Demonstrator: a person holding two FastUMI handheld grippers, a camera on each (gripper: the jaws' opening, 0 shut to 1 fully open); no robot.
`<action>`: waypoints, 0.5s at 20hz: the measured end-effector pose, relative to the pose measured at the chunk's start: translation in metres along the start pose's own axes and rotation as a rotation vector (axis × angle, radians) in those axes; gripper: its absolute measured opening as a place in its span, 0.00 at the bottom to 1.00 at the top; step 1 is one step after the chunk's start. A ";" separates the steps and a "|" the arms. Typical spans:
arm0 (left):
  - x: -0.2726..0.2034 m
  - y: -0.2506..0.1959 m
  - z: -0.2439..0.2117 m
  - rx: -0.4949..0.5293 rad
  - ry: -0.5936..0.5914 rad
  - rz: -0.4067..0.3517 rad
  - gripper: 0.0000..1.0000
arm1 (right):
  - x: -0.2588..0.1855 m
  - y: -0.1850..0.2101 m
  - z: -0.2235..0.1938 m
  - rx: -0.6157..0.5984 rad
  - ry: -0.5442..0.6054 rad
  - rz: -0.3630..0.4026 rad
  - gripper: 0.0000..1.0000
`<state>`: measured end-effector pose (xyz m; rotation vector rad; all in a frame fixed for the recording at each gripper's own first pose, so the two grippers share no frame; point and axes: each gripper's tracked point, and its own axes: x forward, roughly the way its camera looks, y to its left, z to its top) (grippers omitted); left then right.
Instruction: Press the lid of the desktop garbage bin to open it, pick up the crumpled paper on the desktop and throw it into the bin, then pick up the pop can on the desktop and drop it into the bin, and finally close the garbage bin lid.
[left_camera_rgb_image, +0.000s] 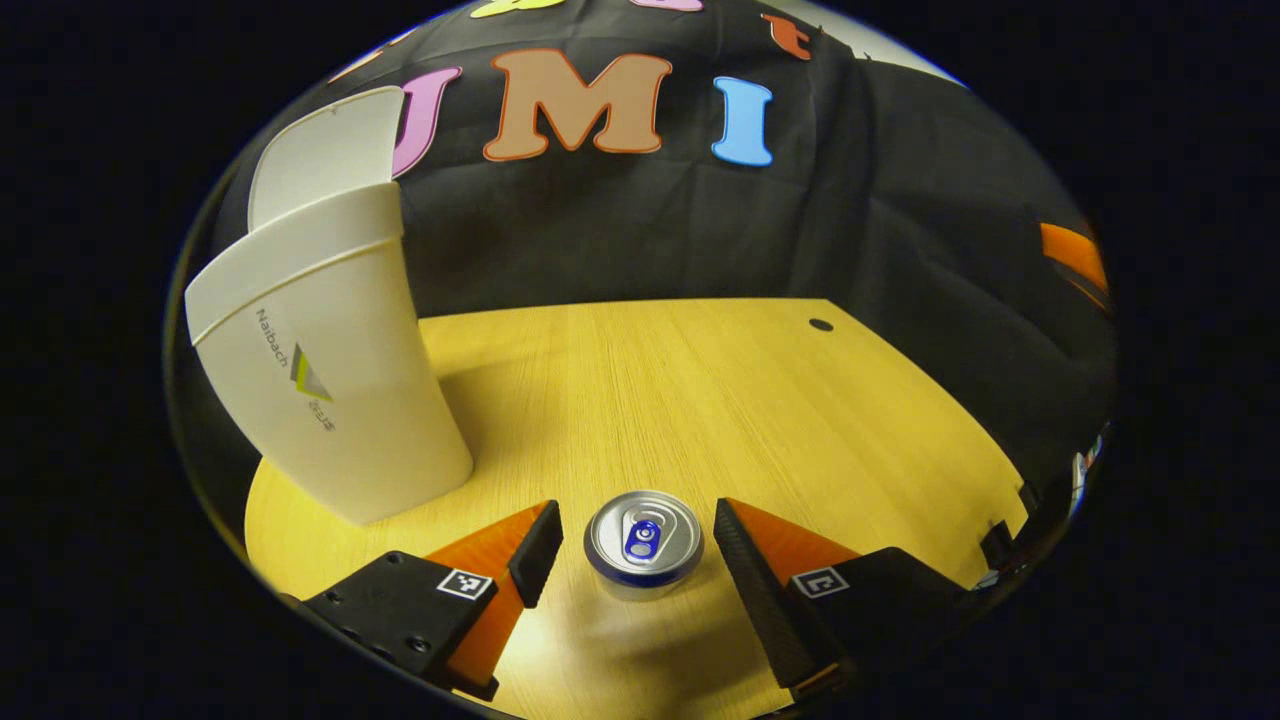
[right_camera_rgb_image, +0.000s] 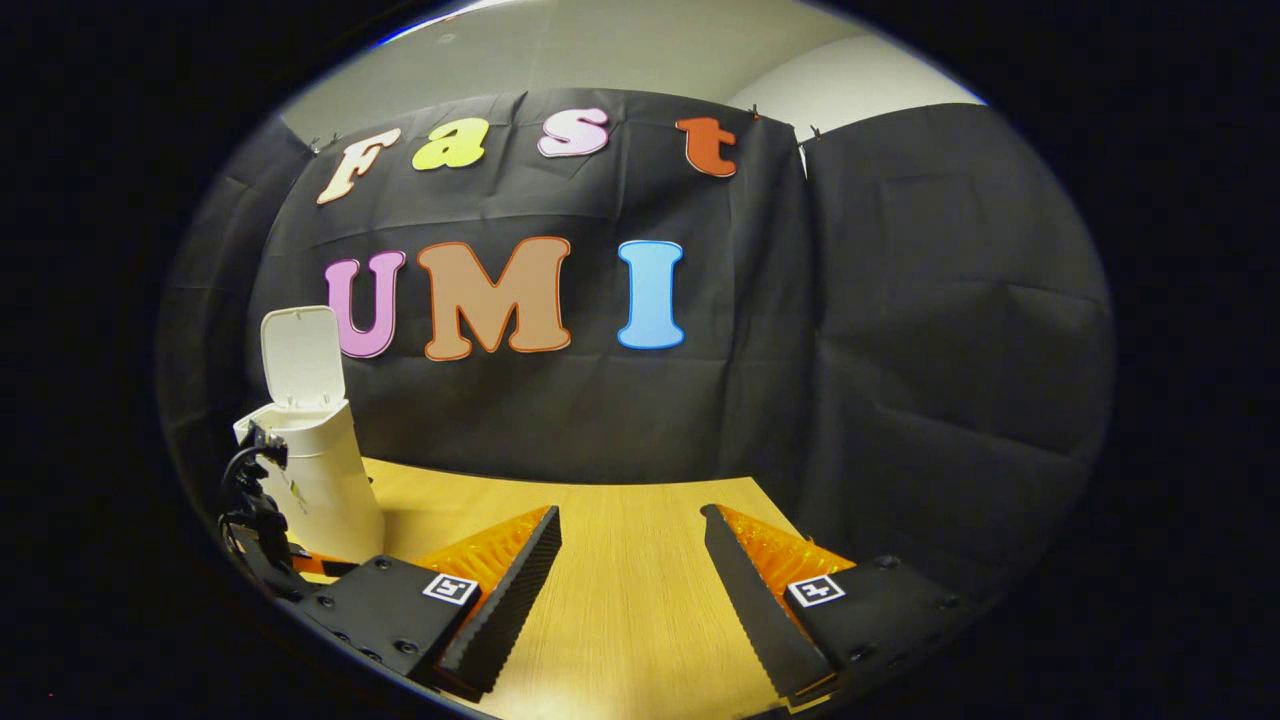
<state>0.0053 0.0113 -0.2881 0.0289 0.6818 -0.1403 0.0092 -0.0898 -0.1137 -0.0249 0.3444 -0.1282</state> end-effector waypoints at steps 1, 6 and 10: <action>0.005 -0.001 -0.006 0.006 0.014 0.001 0.92 | -0.002 -0.003 -0.002 -0.004 0.005 -0.006 0.96; 0.020 -0.004 -0.018 0.028 0.051 -0.007 0.93 | -0.003 -0.015 -0.007 -0.016 0.024 -0.023 0.96; 0.024 -0.002 -0.027 0.020 0.057 -0.003 0.80 | -0.004 -0.019 -0.007 -0.027 0.025 -0.028 0.96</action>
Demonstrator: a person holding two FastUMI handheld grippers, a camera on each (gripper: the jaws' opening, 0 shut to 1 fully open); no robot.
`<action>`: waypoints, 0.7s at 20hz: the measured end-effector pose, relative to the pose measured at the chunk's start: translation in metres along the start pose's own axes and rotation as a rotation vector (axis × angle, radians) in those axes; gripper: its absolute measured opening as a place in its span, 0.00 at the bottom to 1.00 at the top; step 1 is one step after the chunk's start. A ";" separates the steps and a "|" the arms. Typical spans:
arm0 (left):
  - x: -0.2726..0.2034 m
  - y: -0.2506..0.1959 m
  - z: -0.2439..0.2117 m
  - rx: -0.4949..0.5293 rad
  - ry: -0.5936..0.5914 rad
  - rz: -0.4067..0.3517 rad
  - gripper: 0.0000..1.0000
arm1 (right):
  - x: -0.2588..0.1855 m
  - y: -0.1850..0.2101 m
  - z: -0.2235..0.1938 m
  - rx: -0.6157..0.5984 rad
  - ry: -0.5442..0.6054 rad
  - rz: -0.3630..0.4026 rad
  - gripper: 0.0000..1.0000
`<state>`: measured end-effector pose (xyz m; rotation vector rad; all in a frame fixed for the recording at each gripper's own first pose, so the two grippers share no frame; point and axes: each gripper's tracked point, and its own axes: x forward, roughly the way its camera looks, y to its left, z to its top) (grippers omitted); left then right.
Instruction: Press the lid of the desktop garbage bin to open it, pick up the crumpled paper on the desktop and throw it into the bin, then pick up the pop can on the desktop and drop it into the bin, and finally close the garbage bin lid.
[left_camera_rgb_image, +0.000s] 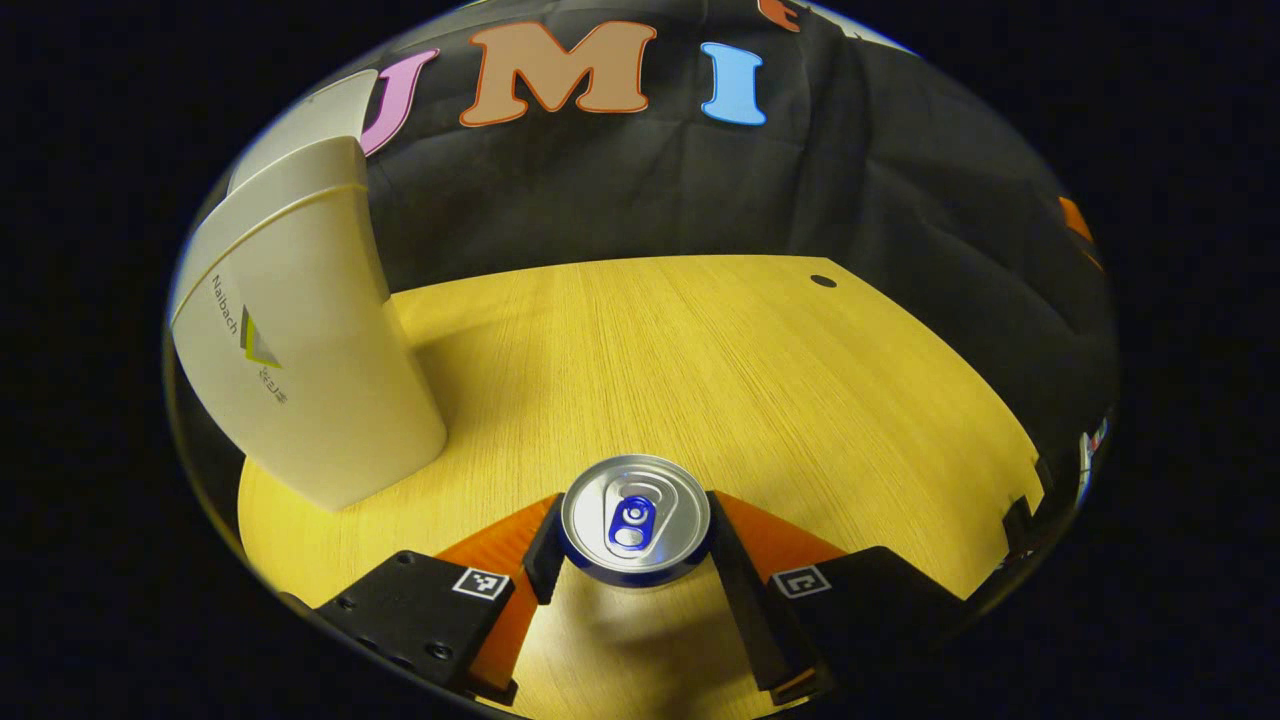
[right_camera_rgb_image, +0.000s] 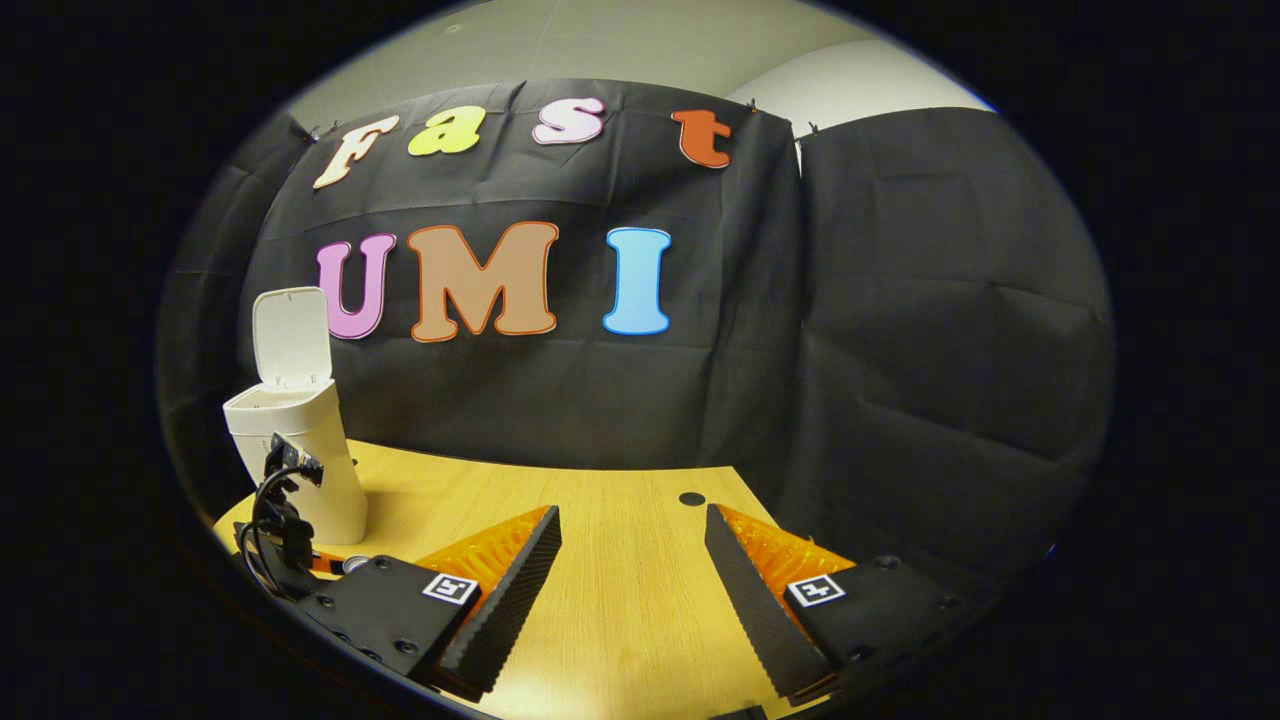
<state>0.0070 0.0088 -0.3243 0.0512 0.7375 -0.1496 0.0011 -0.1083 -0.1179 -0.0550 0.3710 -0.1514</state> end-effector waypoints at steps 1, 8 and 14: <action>0.000 0.000 0.001 0.003 -0.007 0.001 0.80 | 0.000 0.000 0.000 -0.003 0.000 0.000 0.96; -0.013 0.000 0.028 0.016 -0.115 -0.010 0.77 | 0.002 0.008 -0.005 -0.019 0.013 0.015 0.96; -0.052 -0.007 0.094 0.029 -0.279 -0.032 0.77 | 0.002 0.018 0.001 -0.030 0.000 0.036 0.96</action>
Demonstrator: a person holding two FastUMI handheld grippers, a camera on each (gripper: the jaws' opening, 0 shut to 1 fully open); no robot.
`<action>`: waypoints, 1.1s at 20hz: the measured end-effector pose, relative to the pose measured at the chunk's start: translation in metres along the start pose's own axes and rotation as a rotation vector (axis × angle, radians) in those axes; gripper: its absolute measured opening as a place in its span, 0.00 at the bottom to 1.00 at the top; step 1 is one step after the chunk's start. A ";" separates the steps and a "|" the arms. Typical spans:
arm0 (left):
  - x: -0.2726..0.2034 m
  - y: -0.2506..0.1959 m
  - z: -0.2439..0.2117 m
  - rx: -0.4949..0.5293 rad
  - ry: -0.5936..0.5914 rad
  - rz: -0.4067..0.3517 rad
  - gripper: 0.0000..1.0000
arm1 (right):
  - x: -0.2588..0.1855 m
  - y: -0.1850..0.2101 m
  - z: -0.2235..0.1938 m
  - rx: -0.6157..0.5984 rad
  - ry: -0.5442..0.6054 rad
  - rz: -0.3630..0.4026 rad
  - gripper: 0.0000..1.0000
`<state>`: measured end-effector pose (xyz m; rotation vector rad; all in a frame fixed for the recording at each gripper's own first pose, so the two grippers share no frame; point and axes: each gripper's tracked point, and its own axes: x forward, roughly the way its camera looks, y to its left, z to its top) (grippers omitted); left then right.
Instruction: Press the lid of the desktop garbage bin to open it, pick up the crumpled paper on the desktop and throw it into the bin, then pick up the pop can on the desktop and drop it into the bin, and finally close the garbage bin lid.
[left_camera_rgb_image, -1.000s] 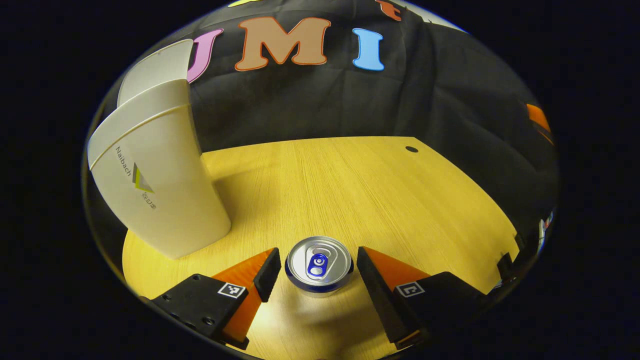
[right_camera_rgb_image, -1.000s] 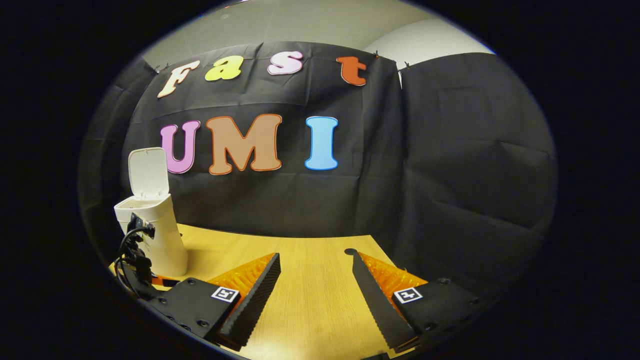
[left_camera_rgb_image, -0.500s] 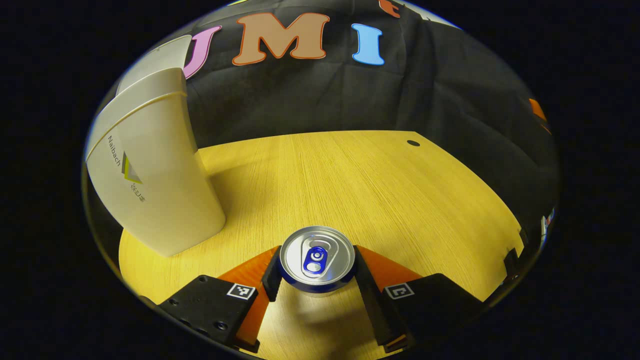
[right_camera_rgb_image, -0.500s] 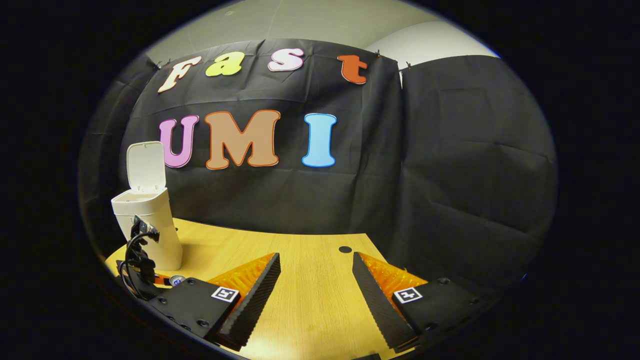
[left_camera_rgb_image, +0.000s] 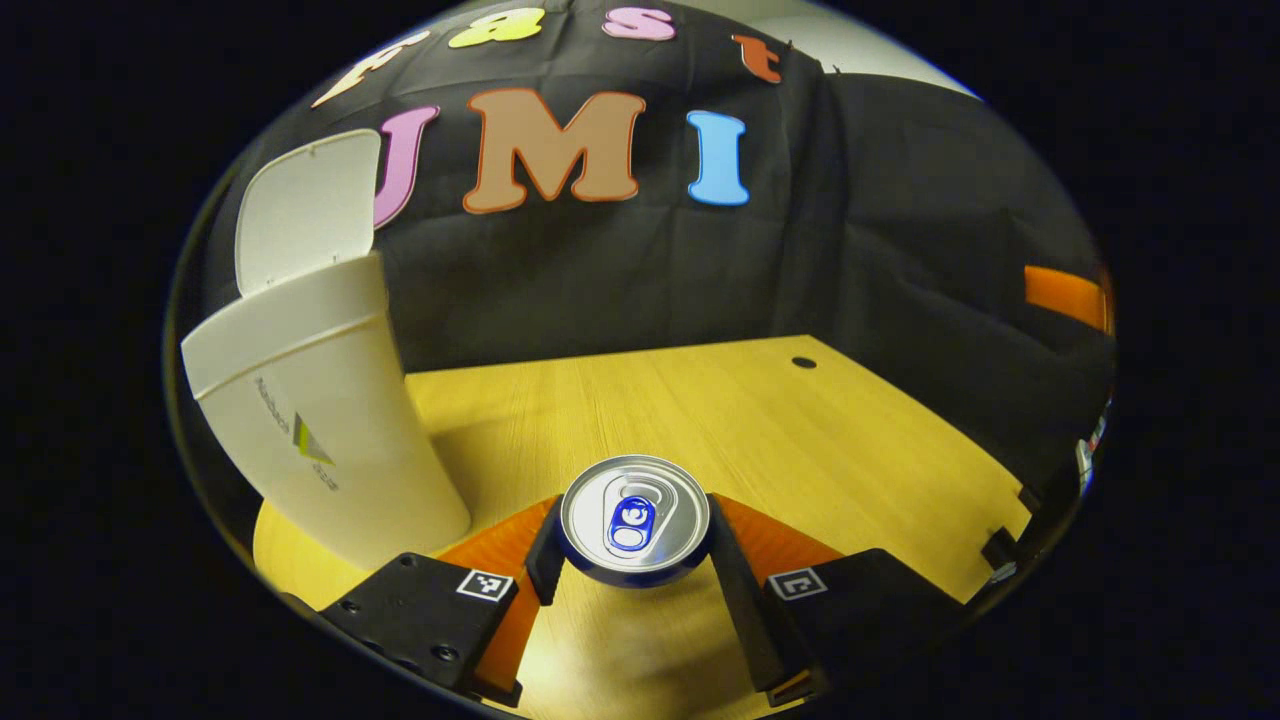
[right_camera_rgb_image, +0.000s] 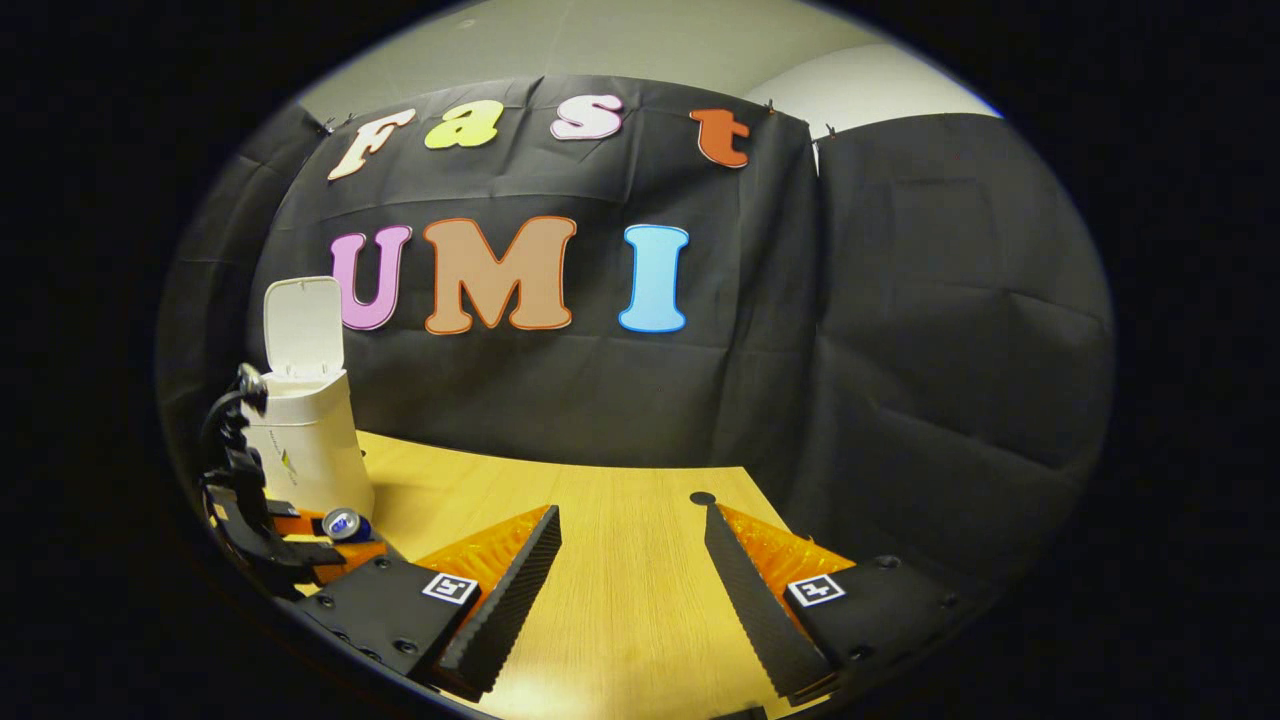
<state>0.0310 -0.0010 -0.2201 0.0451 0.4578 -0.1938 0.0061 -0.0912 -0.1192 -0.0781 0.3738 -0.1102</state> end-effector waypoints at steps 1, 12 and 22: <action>-0.004 0.002 0.017 -0.001 -0.033 -0.003 0.77 | 0.000 0.002 0.002 0.000 -0.004 0.003 0.96; -0.062 0.080 0.190 0.029 -0.395 0.131 0.75 | 0.001 0.016 0.015 0.008 -0.041 0.037 0.96; -0.061 0.196 0.217 0.009 -0.418 0.344 0.75 | -0.005 0.023 0.008 0.013 -0.029 0.034 0.96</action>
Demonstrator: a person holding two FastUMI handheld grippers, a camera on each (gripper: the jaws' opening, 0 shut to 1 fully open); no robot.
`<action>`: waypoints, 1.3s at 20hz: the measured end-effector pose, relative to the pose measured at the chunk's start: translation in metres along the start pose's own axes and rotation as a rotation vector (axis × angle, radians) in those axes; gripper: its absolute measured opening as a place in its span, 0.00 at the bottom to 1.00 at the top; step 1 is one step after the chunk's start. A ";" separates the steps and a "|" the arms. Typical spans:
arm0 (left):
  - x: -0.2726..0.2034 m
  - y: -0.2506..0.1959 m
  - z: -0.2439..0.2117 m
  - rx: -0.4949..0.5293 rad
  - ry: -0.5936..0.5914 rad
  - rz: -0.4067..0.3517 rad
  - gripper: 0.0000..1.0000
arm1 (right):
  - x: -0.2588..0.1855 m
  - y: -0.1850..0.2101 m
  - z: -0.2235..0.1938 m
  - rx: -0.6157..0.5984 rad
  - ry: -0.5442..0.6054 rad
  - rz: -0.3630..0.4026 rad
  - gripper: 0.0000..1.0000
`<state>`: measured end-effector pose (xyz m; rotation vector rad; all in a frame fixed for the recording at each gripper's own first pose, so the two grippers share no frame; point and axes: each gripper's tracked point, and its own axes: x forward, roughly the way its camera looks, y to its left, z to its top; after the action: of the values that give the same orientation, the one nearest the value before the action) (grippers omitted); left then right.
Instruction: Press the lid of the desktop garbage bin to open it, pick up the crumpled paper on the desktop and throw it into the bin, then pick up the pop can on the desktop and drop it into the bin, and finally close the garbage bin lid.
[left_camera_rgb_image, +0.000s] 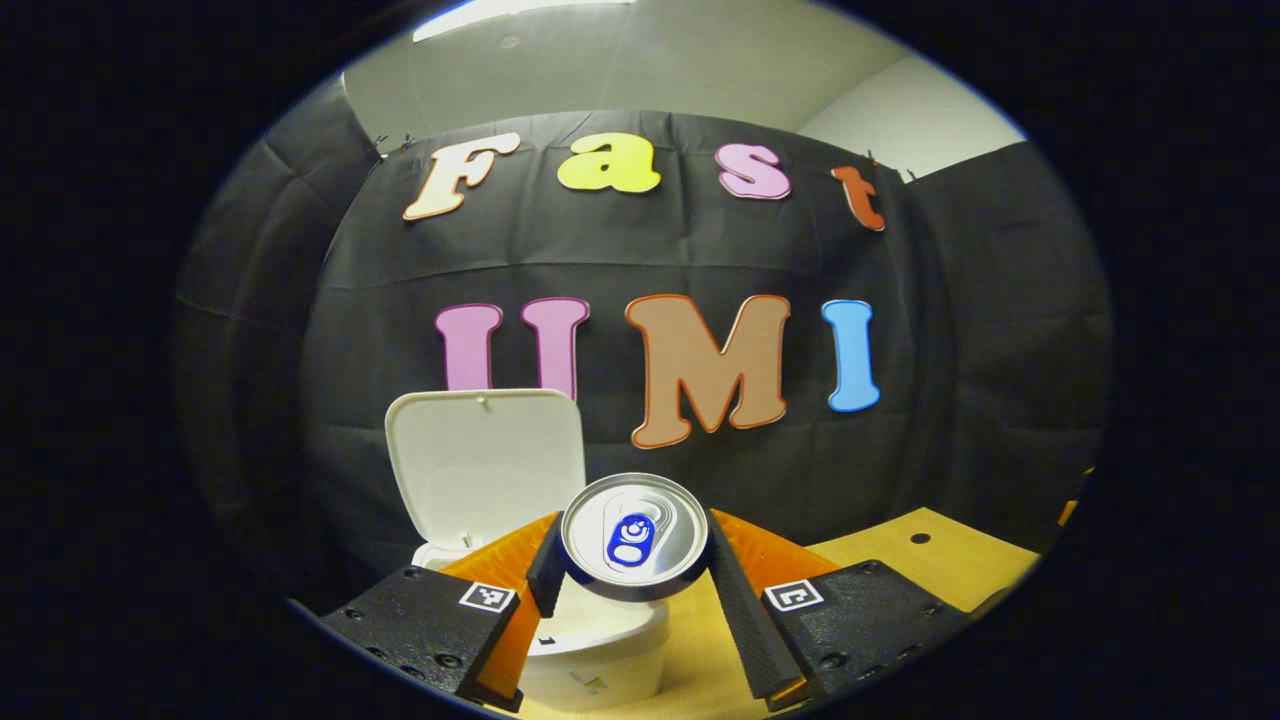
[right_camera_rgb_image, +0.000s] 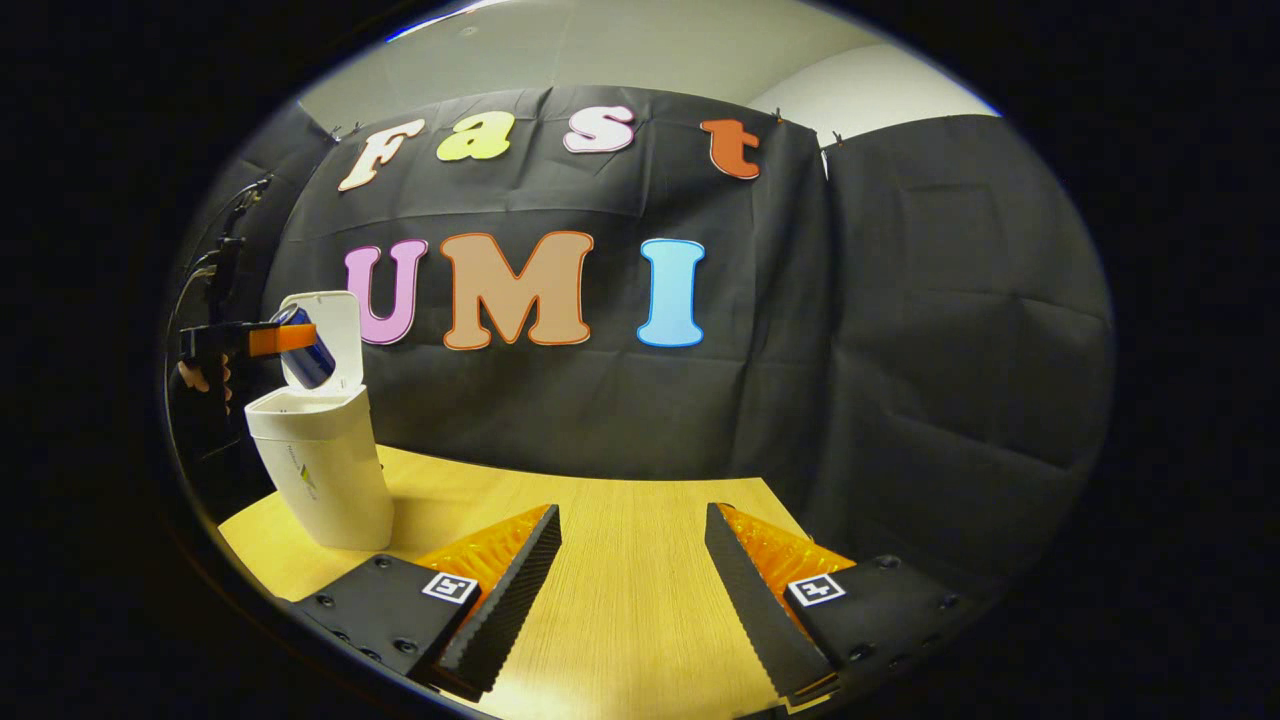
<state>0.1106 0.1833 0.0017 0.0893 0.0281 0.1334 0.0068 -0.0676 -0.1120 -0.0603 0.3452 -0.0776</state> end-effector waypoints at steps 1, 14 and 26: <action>0.009 0.011 -0.007 -0.001 0.020 0.025 0.75 | -0.001 0.001 0.000 -0.001 0.001 -0.001 0.96; 0.050 0.073 -0.103 -0.045 0.330 0.175 0.77 | -0.001 0.018 -0.006 -0.021 0.015 0.007 1.00; 0.043 0.078 0.049 -0.012 0.061 0.192 0.91 | 0.007 0.026 -0.002 -0.005 0.002 0.027 0.96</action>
<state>0.1448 0.2617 0.0565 0.0759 0.0795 0.3282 0.0141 -0.0421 -0.1184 -0.0606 0.3479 -0.0505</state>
